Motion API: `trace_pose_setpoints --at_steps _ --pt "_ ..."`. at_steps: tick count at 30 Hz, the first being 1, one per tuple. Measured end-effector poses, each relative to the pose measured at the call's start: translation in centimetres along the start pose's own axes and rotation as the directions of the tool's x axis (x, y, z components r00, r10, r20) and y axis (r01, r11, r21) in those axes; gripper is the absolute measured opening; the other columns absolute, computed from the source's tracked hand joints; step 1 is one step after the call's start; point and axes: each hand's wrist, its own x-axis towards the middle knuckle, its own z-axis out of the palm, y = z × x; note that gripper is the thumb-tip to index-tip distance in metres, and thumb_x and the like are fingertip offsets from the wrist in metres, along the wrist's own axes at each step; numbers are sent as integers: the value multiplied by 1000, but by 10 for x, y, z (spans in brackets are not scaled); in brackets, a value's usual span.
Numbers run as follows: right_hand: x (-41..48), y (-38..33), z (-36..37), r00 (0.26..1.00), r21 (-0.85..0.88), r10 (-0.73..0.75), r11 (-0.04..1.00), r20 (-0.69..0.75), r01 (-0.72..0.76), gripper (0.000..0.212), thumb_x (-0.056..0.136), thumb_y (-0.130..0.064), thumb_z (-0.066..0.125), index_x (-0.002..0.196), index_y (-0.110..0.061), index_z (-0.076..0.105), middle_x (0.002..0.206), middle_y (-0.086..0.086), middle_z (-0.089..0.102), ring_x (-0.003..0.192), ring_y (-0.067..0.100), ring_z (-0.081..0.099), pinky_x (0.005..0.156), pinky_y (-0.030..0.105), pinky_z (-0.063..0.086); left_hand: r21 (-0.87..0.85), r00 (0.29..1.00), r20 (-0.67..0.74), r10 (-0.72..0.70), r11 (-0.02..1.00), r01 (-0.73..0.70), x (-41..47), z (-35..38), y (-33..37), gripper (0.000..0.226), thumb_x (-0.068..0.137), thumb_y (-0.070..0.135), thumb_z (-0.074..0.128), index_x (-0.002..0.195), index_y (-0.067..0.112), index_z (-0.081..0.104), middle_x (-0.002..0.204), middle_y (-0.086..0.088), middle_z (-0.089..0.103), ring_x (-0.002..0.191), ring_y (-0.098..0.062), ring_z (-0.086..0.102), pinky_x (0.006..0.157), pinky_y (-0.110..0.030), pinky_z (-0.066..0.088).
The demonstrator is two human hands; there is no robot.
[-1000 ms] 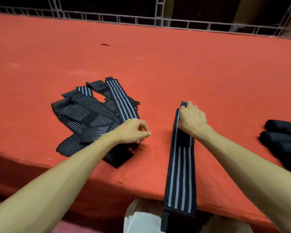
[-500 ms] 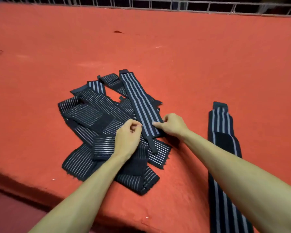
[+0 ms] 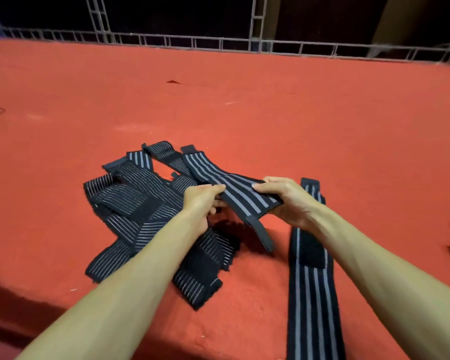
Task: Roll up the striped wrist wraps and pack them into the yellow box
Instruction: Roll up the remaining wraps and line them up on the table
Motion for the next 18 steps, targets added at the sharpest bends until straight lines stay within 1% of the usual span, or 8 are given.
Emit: trace_pose_setpoints --at_steps 4,6,8,11,13,15,16,18 --pt "-39 -16 -28 1000 -29 -3 1000 -8 2 25 88 -3 60 66 -12 51 59 -1 52 52 9 52 48 21 45 80 996 93 -6 997 -2 -29 19 9 20 84 9 72 100 5 61 78 -7 67 40 -7 59 36 -16 39" --pt "-63 -22 -44 1000 -73 20 997 -18 -22 9 86 0 62 82 -8 61 69 4 63 58 13 61 53 22 50 93 991 130 -8 996 -5 -46 33 11 15 83 8 72 94 5 62 75 -8 66 40 -7 58 39 -17 43" --pt "-86 -22 -64 998 -118 68 991 -11 -69 17 83 4 61 94 -9 65 80 9 66 65 16 64 57 23 51 82 985 167 -34 996 20 -67 48 10 10 82 7 72 87 5 63 73 -8 66 41 -9 59 40 -18 45" --pt "-111 -19 -81 987 -287 162 945 -4 -157 13 73 -6 56 73 -18 51 70 3 45 56 11 41 52 24 33 110 958 275 -84 992 55 -93 66 2 14 83 5 70 75 9 59 59 -3 62 41 -10 56 40 -18 44" --pt "-129 -13 -94 966 -377 254 892 -40 -250 17 76 -5 48 66 -18 42 59 -3 42 49 8 37 48 22 32 191 920 369 -134 979 67 -113 78 -9 18 83 5 69 72 10 56 53 -1 58 42 -11 54 40 -19 43" --pt "-145 -5 -103 922 -465 386 809 -39 -359 3 71 -11 49 74 -10 51 68 3 53 56 14 50 56 23 43 296 874 445 -197 953 64 -129 85 -23 19 83 4 66 70 11 54 49 2 53 43 -12 52 39 -19 41" --pt "-152 1 -108 887 -533 460 742 -36 -407 14 68 -13 50 80 -6 55 76 9 56 61 18 54 59 26 46 358 852 471 -230 932 54 -136 87 -32 23 84 5 65 67 12 51 47 3 50 43 -12 51 39 -19 41" --pt "-159 10 -108 826 -641 560 612 -62 -463 12 78 -9 49 81 -3 58 76 12 57 57 20 57 56 27 49 477 819 492 -294 879 29 -143 85 -48 31 85 8 64 61 15 45 51 2 54 44 -11 53 40 -19 41"
